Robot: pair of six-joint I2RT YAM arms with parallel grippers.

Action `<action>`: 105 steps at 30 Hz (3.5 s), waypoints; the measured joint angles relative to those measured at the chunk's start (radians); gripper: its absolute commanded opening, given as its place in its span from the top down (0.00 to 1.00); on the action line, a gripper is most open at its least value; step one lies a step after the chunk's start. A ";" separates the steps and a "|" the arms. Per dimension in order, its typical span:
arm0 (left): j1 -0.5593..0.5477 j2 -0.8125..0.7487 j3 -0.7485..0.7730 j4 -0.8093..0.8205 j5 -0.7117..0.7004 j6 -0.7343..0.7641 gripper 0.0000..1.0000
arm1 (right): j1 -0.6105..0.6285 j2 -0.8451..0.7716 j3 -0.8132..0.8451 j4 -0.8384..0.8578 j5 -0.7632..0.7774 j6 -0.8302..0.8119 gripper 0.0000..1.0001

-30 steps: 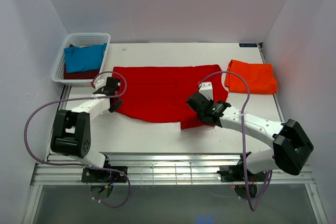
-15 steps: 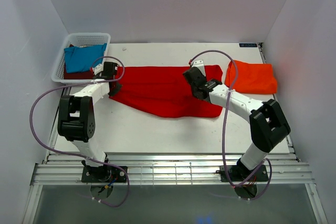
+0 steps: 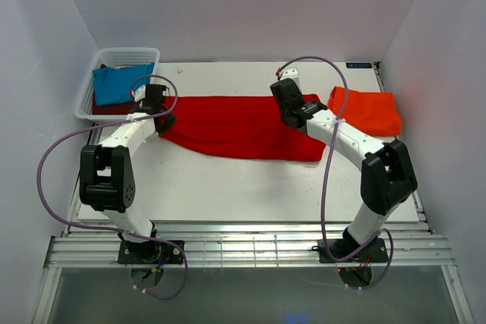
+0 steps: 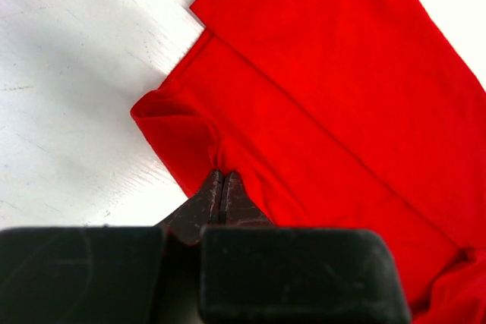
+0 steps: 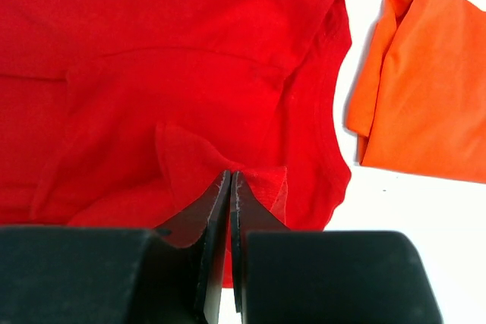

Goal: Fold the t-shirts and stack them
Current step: Fold the tshirt

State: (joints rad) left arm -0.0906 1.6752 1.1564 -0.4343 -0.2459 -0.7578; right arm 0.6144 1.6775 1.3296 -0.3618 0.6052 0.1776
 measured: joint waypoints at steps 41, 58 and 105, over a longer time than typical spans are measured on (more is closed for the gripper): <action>0.003 -0.543 -0.261 -0.113 0.047 -0.056 1.00 | -0.052 0.045 0.058 0.002 -0.038 -0.051 0.92; 0.003 -0.307 -0.338 0.120 0.063 -0.040 1.00 | -0.105 0.085 0.158 0.007 -0.025 -0.051 0.92; 0.030 0.023 -0.109 0.165 -0.157 -0.069 0.21 | -0.200 0.307 0.208 0.008 -0.005 -0.074 0.91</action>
State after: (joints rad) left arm -0.0605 1.6978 1.0477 -0.2695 -0.4030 -0.8272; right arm 0.4149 1.9850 1.5372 -0.3534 0.6003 0.1036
